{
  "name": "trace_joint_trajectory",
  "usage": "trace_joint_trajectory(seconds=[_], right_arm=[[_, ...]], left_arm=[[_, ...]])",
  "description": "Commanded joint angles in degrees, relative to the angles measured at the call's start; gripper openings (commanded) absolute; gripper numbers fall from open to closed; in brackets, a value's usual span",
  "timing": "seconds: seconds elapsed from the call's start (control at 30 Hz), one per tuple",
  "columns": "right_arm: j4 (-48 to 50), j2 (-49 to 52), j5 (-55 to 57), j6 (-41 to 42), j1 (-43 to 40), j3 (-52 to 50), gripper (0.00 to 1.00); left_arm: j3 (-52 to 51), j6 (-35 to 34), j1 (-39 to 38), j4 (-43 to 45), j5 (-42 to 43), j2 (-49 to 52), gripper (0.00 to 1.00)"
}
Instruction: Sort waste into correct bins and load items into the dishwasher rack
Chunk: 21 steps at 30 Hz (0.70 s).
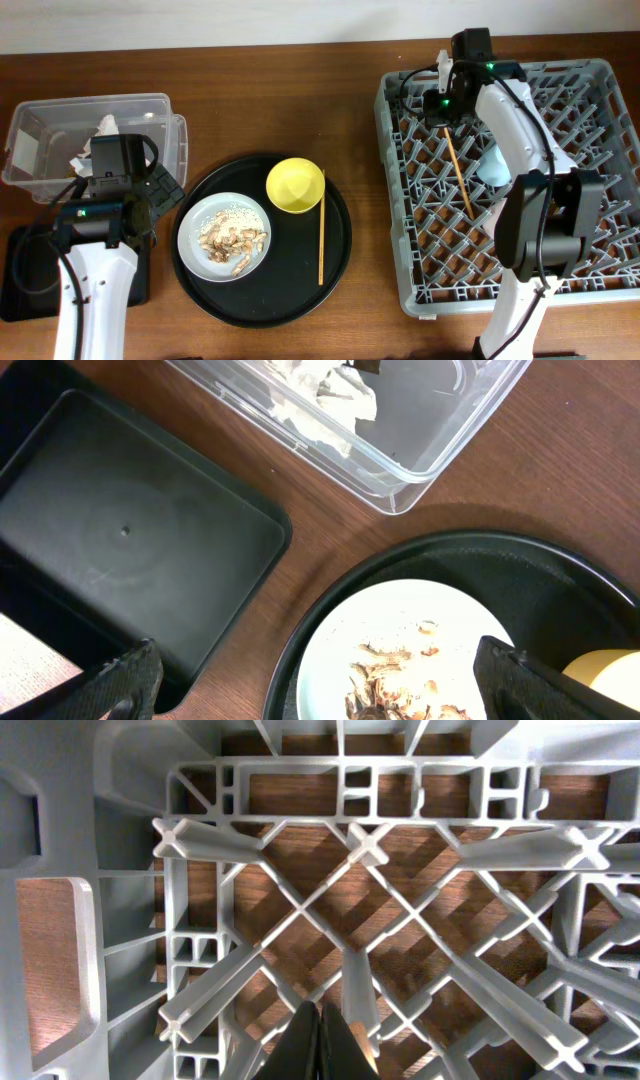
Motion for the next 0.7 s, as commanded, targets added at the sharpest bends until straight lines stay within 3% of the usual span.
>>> trace_joint_trajectory(seconds=[0.0, 0.67], right_arm=[[0.0, 0.3, 4.8, 0.1, -0.4, -0.2, 0.04], [-5.3, 0.1, 7.0, 0.0, -1.6, 6.0, 0.04]], left_arm=[[0.6, -0.3, 0.2, -0.1, 0.0, -0.5, 0.99], [0.6, -0.3, 0.2, -0.1, 0.0, -0.5, 0.99]])
